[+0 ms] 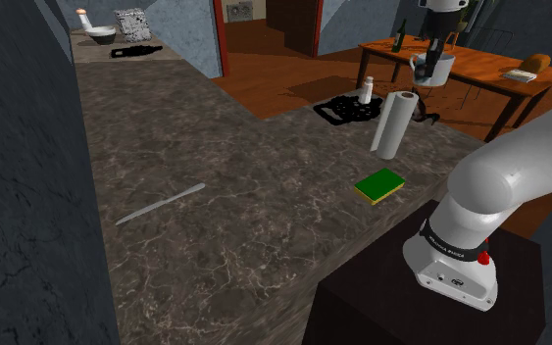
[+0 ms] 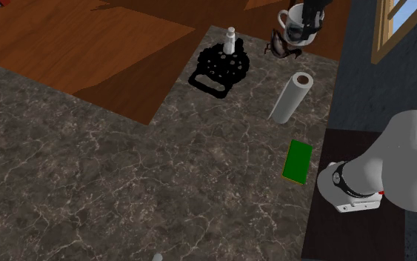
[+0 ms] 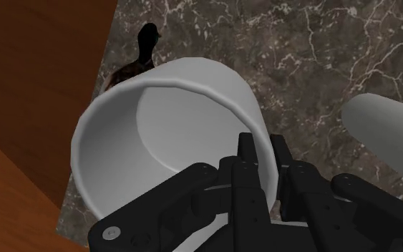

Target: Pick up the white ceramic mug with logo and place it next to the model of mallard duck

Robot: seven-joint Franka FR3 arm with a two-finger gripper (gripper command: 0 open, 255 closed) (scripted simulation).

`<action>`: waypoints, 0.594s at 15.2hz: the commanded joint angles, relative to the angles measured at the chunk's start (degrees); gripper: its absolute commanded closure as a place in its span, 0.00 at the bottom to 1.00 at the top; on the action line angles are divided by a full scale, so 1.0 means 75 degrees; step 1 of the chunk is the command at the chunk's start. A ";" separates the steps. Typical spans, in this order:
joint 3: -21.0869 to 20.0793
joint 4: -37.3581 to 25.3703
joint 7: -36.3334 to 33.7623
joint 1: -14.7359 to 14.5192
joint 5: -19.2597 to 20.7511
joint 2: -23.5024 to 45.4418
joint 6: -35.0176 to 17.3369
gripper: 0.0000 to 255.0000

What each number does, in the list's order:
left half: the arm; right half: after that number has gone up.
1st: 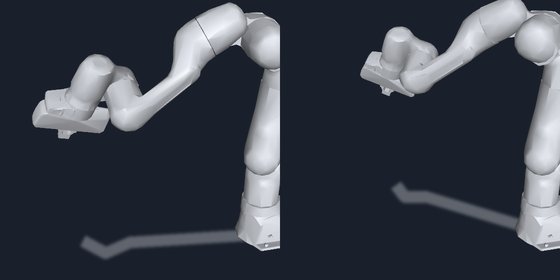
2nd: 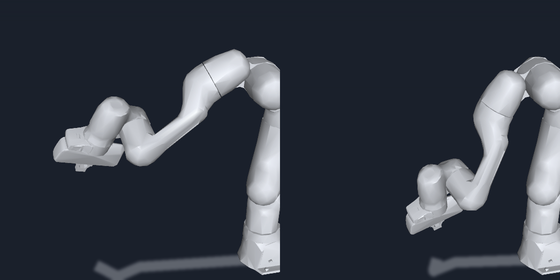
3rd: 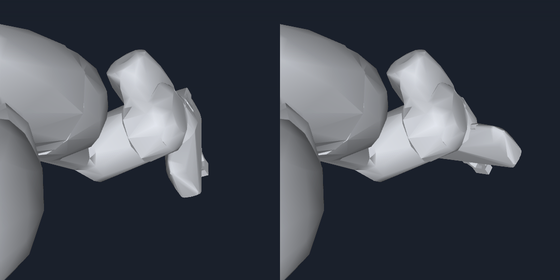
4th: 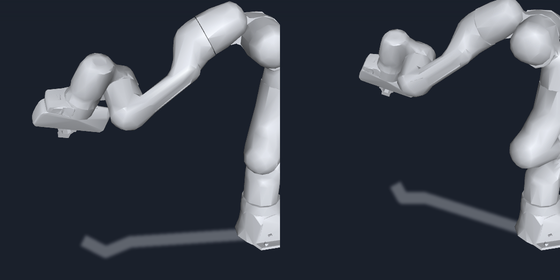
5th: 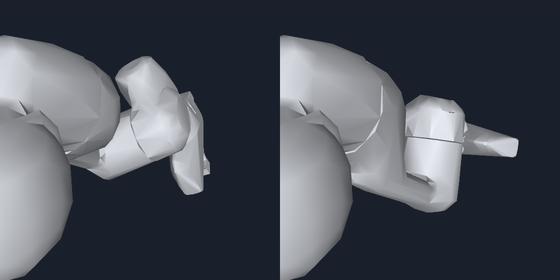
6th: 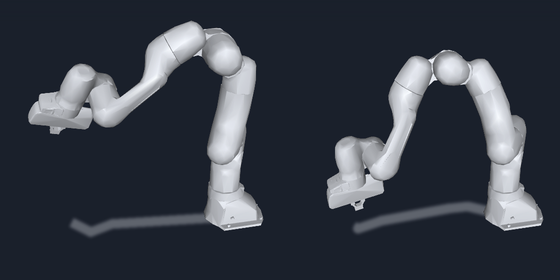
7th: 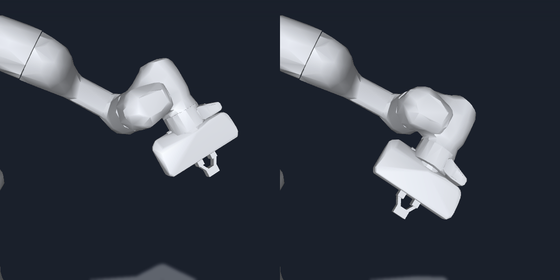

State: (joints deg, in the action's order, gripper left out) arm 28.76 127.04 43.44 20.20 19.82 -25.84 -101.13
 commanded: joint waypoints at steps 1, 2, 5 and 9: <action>0.0132 0.0102 0.0110 0.0039 0.0052 0.0062 -0.0197 1.00; 0.0152 0.0195 0.0097 0.0044 0.0064 0.0072 -0.0300 1.00; 0.0216 0.0463 0.0060 0.0056 0.0101 0.0116 -0.0610 1.00; 0.0308 0.0801 0.0016 0.0069 0.0147 0.0202 -0.1032 1.00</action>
State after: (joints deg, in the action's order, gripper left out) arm 31.01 132.31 43.80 20.73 20.86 -24.43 -108.03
